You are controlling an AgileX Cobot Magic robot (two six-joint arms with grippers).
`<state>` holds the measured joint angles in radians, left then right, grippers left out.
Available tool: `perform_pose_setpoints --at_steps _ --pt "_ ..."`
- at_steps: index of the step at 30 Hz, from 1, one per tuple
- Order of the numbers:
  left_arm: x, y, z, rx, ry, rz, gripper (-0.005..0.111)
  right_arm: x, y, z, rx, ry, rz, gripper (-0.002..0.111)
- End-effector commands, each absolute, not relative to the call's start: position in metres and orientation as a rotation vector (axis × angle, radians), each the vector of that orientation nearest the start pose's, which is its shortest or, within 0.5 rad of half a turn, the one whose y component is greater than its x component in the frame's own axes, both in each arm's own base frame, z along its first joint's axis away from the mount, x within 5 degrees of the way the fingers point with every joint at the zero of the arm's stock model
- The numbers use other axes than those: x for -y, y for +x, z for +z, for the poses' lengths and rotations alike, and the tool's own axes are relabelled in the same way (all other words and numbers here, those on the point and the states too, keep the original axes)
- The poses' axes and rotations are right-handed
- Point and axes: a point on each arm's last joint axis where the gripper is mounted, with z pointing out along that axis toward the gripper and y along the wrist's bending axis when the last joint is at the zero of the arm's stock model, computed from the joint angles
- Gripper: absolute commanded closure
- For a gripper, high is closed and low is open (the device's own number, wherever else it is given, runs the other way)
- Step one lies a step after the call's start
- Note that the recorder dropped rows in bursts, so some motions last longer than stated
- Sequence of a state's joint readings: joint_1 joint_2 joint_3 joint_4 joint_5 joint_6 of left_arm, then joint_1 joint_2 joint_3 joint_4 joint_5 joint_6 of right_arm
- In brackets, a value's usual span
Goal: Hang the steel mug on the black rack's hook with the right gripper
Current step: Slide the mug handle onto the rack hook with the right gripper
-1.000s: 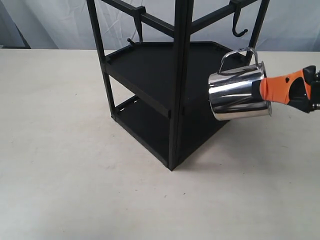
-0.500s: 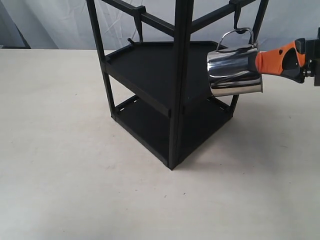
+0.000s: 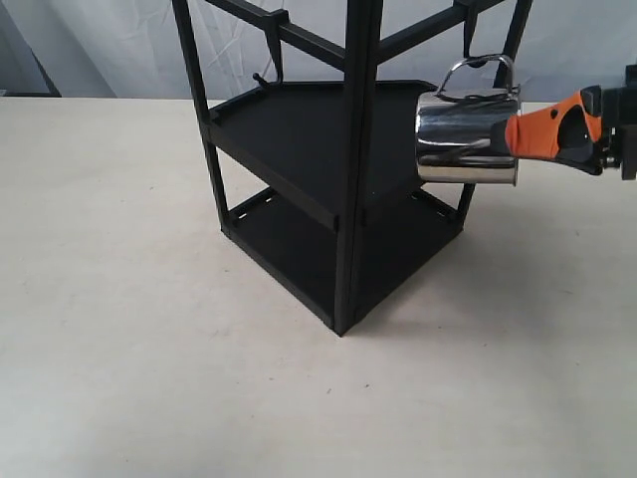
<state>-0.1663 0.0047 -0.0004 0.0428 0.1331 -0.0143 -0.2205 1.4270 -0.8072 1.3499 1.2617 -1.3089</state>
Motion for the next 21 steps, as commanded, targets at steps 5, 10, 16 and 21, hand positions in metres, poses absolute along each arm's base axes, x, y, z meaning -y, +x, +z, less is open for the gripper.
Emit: perform_pose_setpoints --at_steps 5,10,16,21 --pt "0.0091 0.0557 0.2016 -1.605 0.156 -0.106 0.105 -0.0271 0.2531 0.2594 -2.159 -0.476 1.182 0.060" --pt "0.0091 0.0557 0.2016 -1.605 0.156 -0.106 0.105 -0.0265 0.2504 0.2573 -2.207 -0.481 1.175 0.060" --pt "0.0091 0.0557 0.2016 -1.605 0.156 -0.106 0.105 -0.0261 0.2470 0.2575 -2.244 -0.485 1.162 0.060" --pt "0.0091 0.0557 0.2016 -1.605 0.156 -0.106 0.105 -0.0267 0.2436 0.2625 -2.233 -0.503 1.143 0.060"
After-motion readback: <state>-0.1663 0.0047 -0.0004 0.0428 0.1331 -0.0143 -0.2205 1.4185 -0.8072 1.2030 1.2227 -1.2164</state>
